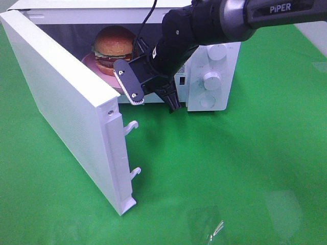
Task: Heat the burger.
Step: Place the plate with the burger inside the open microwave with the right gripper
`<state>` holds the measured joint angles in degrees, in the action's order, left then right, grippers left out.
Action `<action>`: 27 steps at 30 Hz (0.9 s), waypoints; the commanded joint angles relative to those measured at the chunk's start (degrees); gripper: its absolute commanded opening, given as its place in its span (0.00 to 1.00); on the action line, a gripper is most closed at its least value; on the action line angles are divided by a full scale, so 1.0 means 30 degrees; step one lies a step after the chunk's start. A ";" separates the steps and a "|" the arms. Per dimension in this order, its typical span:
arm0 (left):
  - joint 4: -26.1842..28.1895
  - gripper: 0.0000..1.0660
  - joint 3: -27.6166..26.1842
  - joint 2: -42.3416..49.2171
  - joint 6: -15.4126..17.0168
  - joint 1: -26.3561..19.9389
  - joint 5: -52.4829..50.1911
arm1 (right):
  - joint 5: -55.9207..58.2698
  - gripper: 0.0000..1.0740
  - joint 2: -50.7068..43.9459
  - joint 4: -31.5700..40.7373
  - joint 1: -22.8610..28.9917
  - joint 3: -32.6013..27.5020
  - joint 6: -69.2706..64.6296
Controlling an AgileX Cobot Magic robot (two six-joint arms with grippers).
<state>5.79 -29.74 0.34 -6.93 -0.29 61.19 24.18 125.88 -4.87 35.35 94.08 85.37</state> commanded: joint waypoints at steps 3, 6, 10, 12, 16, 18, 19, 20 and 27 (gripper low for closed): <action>0.0057 0.94 0.0038 0.0306 0.0019 0.0134 0.0057 | -0.0229 0.01 0.0726 -0.0879 0.0038 0.1795 -0.1757; 0.0057 0.94 0.0038 0.0306 0.0019 0.0134 0.0057 | -0.0153 0.01 0.0821 -0.0974 0.0038 0.1929 -0.1929; 0.0038 0.94 0.0038 0.0306 0.0019 0.0134 0.0057 | -0.0076 0.01 0.1451 -0.1299 0.0038 0.2827 -0.2158; 0.0038 0.94 0.0038 0.0306 0.0019 0.0134 0.0057 | -0.0057 0.02 0.1662 -0.1318 0.0038 0.3094 -0.2387; 0.0038 0.94 0.0038 0.0306 0.0019 0.0134 0.0057 | 0.0076 0.02 0.2101 -0.1356 0.0038 0.3514 -0.2502; 0.0038 0.94 0.0038 0.0306 0.0019 0.0134 0.0057 | 0.0076 0.03 0.2311 -0.1356 0.0038 0.3705 -0.2502; 0.0038 0.94 0.0038 0.0306 0.0019 0.0134 0.0057 | 0.0076 0.03 0.2483 -0.1356 0.0038 0.3858 -0.2502; 0.0038 0.94 0.0038 0.0306 0.0019 0.0134 0.0057 | 0.0076 0.03 0.2483 -0.1356 0.0038 0.3858 -0.2502; 0.0038 0.94 0.0038 0.0306 0.0019 0.0134 0.0057 | -0.0382 0.04 0.2540 -0.1451 0.0038 0.3934 -0.2483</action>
<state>5.73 -29.74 0.34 -6.93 -0.29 61.19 25.95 134.01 -8.94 35.35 104.97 78.09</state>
